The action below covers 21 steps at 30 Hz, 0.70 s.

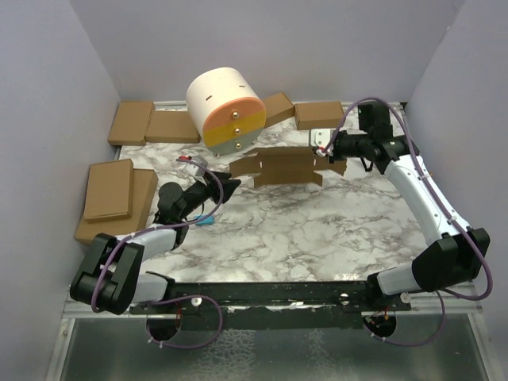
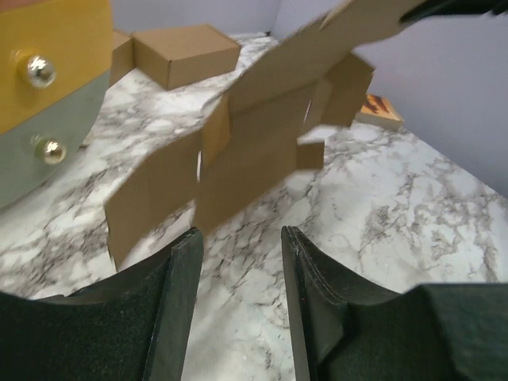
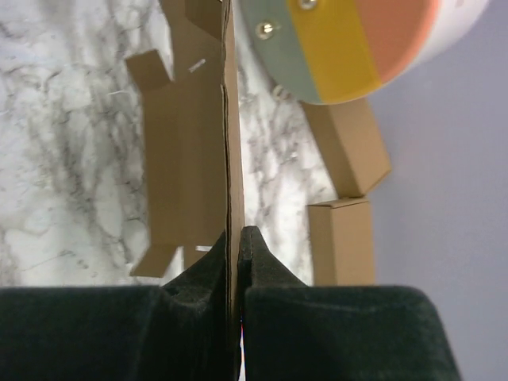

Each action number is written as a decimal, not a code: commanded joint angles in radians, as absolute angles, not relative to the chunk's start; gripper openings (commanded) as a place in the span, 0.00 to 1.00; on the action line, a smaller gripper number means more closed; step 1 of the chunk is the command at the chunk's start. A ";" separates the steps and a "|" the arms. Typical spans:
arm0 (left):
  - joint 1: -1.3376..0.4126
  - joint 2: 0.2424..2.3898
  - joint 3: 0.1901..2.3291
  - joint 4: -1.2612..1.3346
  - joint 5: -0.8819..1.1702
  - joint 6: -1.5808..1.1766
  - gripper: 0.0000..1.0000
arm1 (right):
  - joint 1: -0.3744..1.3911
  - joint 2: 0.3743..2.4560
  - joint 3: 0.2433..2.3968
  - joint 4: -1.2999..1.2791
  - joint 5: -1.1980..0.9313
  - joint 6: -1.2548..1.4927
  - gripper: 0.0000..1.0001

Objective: Fold the paper box

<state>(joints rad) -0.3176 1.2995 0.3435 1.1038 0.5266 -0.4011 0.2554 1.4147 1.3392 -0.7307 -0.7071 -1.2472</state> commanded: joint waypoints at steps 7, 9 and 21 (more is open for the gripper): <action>-0.224 1.216 0.307 0.919 0.315 -0.356 0.77 | 0.253 1.447 1.444 -0.720 -0.754 -1.249 0.01; -0.216 1.243 0.326 0.938 0.334 -0.321 0.78 | 0.253 1.450 1.445 -0.725 -0.759 -1.258 0.01; -0.194 1.542 0.409 1.259 0.648 -0.279 0.76 | 0.253 1.446 1.457 -0.780 -0.793 -1.285 0.01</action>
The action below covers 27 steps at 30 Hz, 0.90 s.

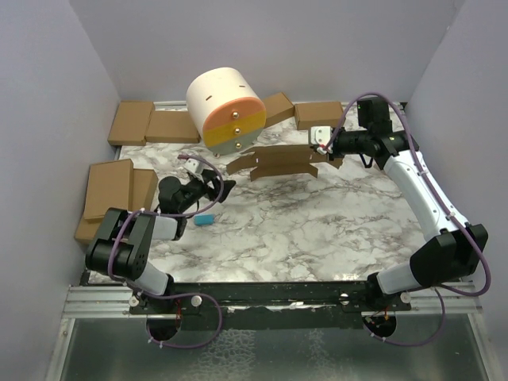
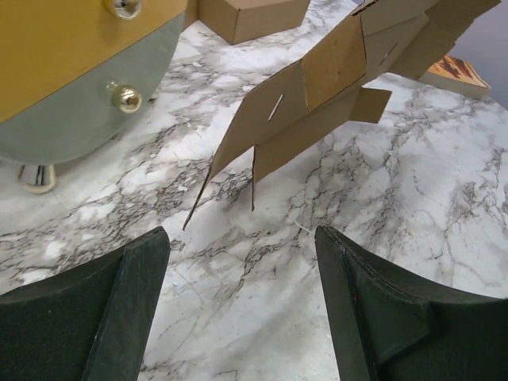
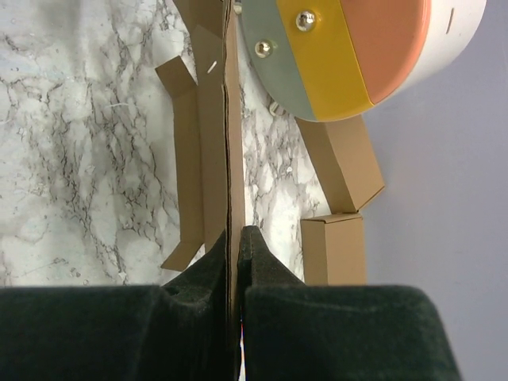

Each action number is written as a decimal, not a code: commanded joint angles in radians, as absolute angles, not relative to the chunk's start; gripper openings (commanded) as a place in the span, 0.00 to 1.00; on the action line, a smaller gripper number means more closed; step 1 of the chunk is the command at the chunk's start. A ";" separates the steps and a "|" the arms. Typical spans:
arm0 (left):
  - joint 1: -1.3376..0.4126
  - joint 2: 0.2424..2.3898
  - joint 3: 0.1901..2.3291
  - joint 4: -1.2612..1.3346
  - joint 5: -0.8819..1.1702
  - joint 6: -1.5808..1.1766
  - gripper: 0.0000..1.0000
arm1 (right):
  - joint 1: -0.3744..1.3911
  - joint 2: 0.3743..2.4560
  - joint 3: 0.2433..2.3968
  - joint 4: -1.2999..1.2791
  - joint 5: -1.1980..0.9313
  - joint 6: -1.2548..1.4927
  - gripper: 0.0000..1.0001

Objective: Fold the paper box

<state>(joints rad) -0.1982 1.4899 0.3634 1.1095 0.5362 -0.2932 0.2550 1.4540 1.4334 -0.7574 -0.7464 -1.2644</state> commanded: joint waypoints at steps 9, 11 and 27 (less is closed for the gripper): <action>-0.195 1.704 0.589 1.153 0.701 -0.241 0.40 | 0.253 1.440 1.455 -0.796 -0.808 -1.287 0.01; -0.195 1.734 0.616 1.133 0.736 -0.233 0.18 | 0.253 1.440 1.455 -0.800 -0.807 -1.289 0.01; -0.302 1.567 0.507 1.003 0.554 0.149 0.00 | 0.253 1.418 1.351 -0.876 -0.820 -1.393 0.01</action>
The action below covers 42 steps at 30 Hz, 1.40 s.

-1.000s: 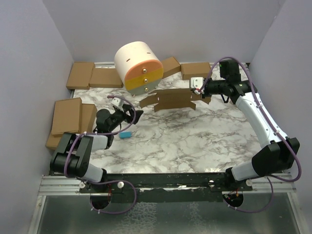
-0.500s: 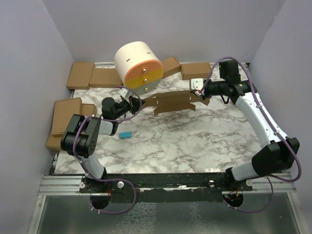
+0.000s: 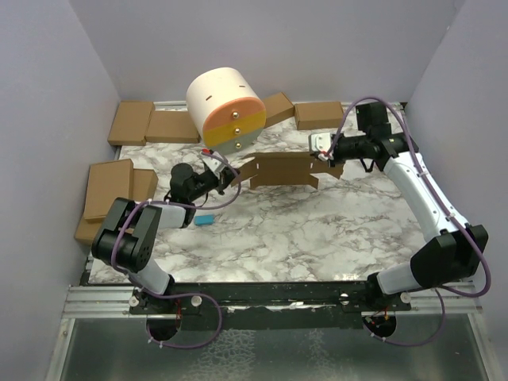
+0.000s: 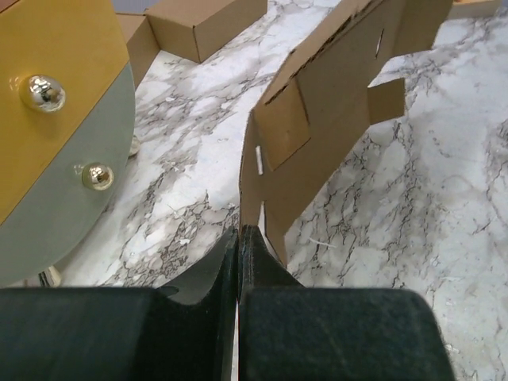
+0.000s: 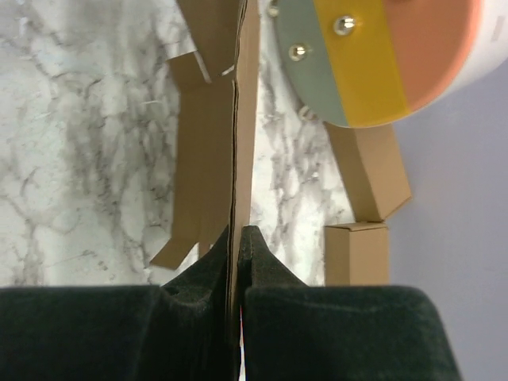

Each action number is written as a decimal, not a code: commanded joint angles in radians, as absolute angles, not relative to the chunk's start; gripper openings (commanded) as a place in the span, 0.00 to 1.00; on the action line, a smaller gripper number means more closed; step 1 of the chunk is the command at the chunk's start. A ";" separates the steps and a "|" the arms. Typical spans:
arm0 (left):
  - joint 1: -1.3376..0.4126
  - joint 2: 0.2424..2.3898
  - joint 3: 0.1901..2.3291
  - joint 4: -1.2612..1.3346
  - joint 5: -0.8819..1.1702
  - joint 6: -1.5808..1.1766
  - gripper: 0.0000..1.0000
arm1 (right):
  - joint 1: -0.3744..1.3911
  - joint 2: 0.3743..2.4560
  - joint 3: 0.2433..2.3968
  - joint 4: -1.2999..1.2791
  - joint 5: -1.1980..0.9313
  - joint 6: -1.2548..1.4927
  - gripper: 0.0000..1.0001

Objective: Fold the paper box

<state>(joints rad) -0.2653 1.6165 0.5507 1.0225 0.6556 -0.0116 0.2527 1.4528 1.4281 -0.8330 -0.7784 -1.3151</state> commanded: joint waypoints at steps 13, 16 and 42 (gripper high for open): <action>-0.328 1.575 0.460 1.064 0.534 0.178 0.00 | 0.253 1.388 1.188 -0.761 -0.756 -1.401 0.01; -0.328 1.561 0.442 1.070 0.538 0.172 0.00 | 0.253 1.405 1.183 -0.785 -0.765 -1.402 0.01; -0.343 1.530 0.406 1.058 0.548 0.171 0.00 | 0.232 1.778 1.614 -1.238 -0.881 -1.248 0.01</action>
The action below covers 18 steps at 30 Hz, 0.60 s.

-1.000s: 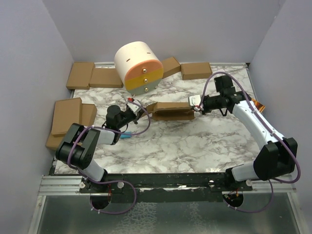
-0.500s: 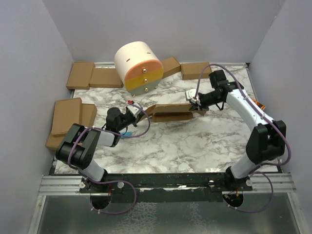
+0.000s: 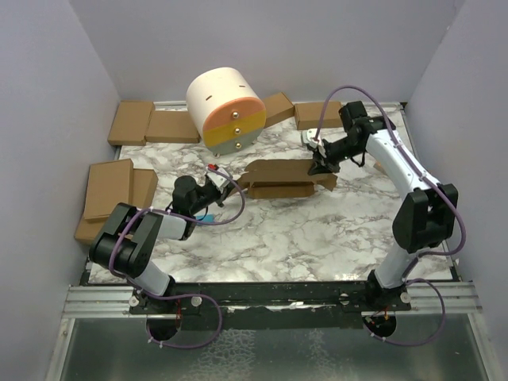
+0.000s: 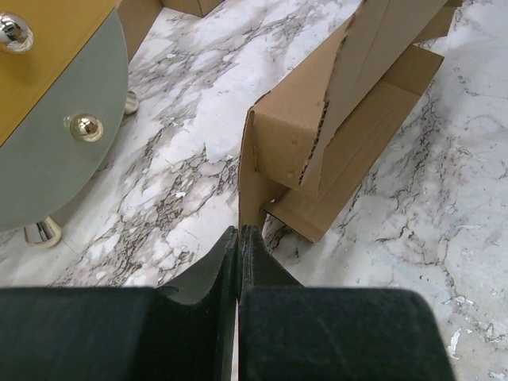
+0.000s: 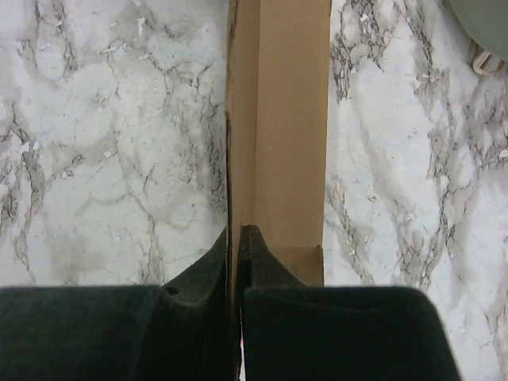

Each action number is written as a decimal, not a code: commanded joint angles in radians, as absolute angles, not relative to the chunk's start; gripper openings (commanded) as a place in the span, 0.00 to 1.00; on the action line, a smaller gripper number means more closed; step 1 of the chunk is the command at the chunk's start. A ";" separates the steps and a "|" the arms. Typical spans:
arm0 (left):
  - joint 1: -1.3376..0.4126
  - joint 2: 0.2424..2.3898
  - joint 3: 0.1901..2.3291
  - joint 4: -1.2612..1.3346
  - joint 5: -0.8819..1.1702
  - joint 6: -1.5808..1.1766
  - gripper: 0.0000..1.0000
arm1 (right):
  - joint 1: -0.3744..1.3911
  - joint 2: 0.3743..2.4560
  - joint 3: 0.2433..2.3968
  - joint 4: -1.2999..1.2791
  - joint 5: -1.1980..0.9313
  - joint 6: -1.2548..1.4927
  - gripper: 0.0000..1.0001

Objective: Fold the paper box

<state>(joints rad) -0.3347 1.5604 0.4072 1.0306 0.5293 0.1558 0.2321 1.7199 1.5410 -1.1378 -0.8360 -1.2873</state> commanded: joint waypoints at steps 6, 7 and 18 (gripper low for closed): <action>-0.346 1.532 0.409 1.051 0.542 0.172 0.00 | 0.232 1.843 1.666 -1.296 -0.859 -1.230 0.01; -0.346 1.533 0.410 1.050 0.542 0.172 0.00 | 0.232 1.850 1.675 -1.303 -0.855 -1.225 0.01; -0.346 1.533 0.417 1.036 0.528 0.159 0.00 | 0.232 1.902 1.803 -1.332 -0.820 -1.146 0.01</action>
